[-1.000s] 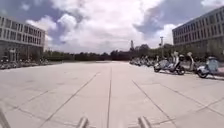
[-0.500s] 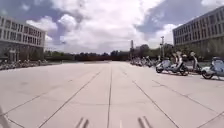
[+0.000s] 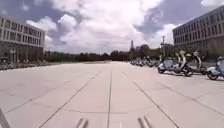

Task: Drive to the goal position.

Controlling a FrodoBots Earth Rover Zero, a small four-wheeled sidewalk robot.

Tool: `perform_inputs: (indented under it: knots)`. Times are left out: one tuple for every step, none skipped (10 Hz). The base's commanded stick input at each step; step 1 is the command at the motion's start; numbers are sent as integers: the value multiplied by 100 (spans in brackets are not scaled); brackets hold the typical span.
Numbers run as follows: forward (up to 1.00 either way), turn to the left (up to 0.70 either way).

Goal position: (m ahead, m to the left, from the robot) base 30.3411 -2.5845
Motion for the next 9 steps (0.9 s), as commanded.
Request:
perform_inputs:
  knots:
    - [50,0]
    - [50,0]
    - [50,0]
    - [50,0]
    - [50,0]
    - [50,0]
    - [50,0]
    - [50,0]
    - [50,0]
